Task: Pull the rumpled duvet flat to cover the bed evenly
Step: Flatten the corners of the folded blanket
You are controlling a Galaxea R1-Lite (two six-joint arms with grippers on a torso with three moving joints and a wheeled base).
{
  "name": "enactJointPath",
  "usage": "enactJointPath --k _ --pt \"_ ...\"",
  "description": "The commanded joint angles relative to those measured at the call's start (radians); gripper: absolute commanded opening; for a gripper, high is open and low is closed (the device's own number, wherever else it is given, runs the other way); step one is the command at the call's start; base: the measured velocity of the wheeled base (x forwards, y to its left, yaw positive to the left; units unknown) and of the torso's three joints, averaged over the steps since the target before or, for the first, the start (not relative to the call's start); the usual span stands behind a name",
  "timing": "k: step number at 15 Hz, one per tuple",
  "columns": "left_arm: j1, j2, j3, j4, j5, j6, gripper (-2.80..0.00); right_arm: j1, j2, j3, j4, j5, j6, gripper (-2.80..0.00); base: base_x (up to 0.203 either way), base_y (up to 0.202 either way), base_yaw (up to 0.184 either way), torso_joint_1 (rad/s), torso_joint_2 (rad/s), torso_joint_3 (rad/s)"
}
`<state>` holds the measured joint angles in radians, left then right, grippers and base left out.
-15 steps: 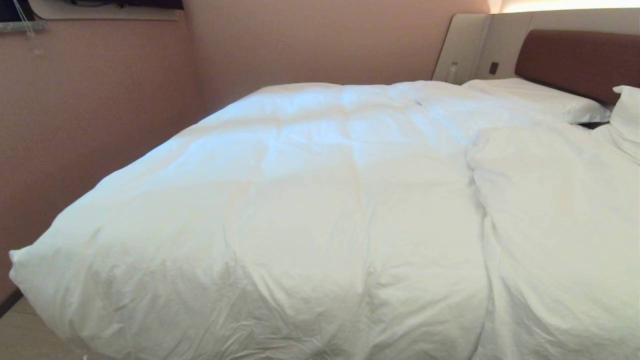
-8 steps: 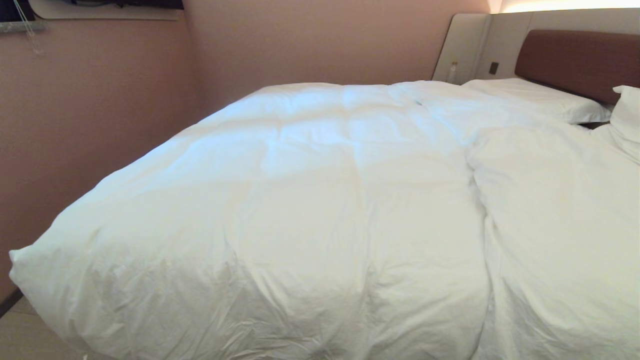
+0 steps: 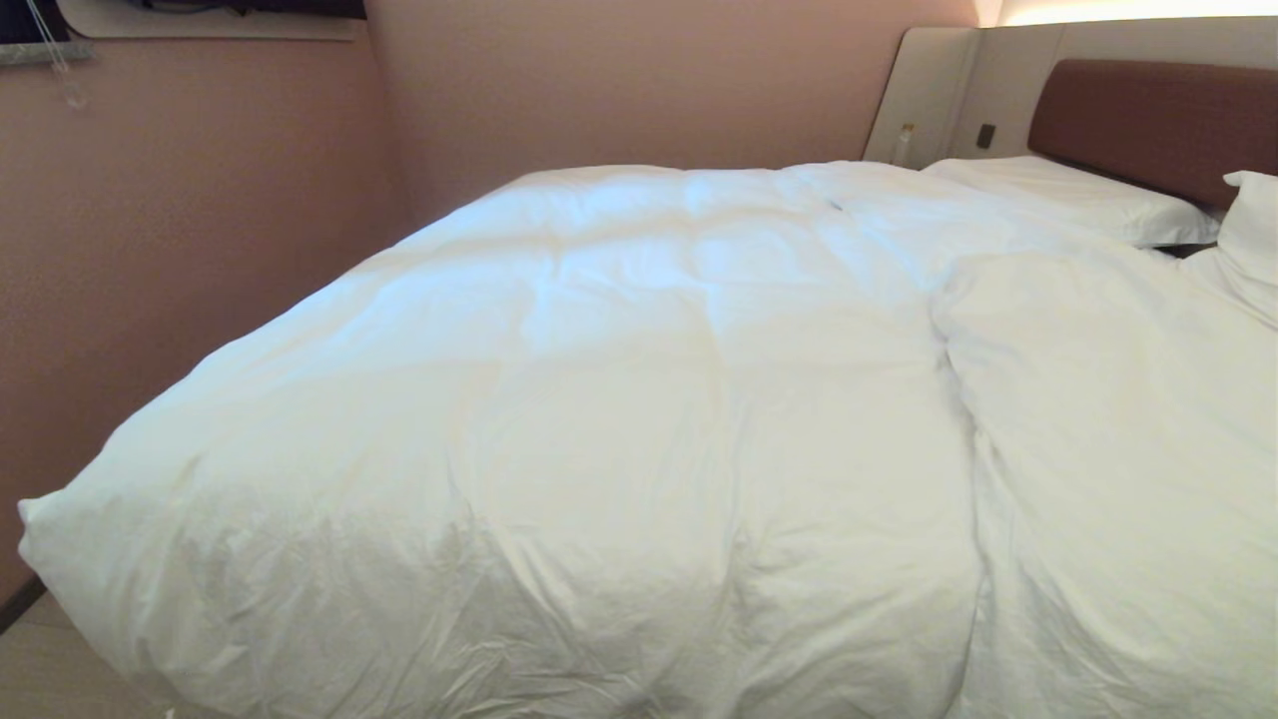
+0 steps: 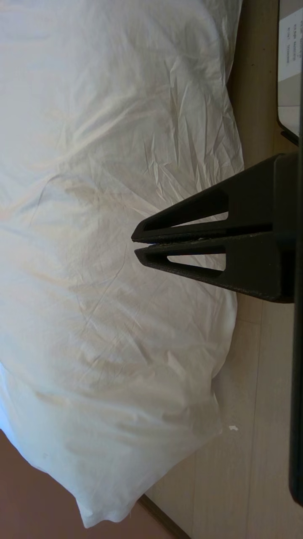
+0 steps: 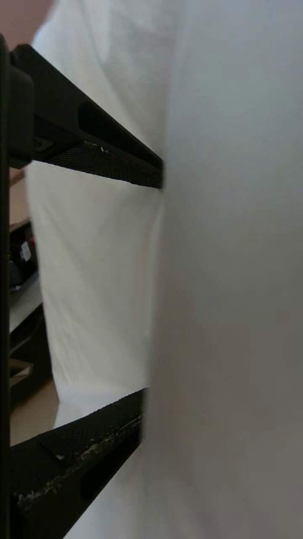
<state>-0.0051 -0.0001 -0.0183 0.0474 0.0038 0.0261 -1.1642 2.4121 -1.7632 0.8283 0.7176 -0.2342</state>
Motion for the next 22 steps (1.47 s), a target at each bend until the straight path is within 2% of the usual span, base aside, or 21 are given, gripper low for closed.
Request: enactJointPath --k 1,3,8,9,22 --pt "-0.001 0.0 0.0 0.0 0.001 0.0 -2.8 0.032 0.005 0.001 -0.07 -0.047 0.085 0.0 0.0 0.0 0.0 0.0 0.0 0.0" --pt "0.0 0.0 0.0 0.0 0.001 0.0 -2.8 0.052 0.004 0.008 -0.097 -0.094 0.127 0.0 0.0 0.0 0.0 0.0 0.0 0.0" --pt "0.0 0.0 0.0 0.0 0.001 0.0 -2.8 0.085 0.004 0.024 -0.113 -0.195 0.133 0.0 0.0 0.0 0.0 0.0 0.0 0.0" --pt "0.001 0.0 0.0 0.0 0.001 0.0 -2.8 0.089 0.004 0.024 -0.113 -0.208 0.137 -2.8 0.0 0.0 0.0 0.0 0.0 0.0" --pt "-0.001 0.0 0.0 0.0 0.001 0.0 -2.8 0.068 -0.033 0.035 -0.135 -0.2 0.139 -2.8 0.0 0.0 0.0 0.0 0.0 0.0"
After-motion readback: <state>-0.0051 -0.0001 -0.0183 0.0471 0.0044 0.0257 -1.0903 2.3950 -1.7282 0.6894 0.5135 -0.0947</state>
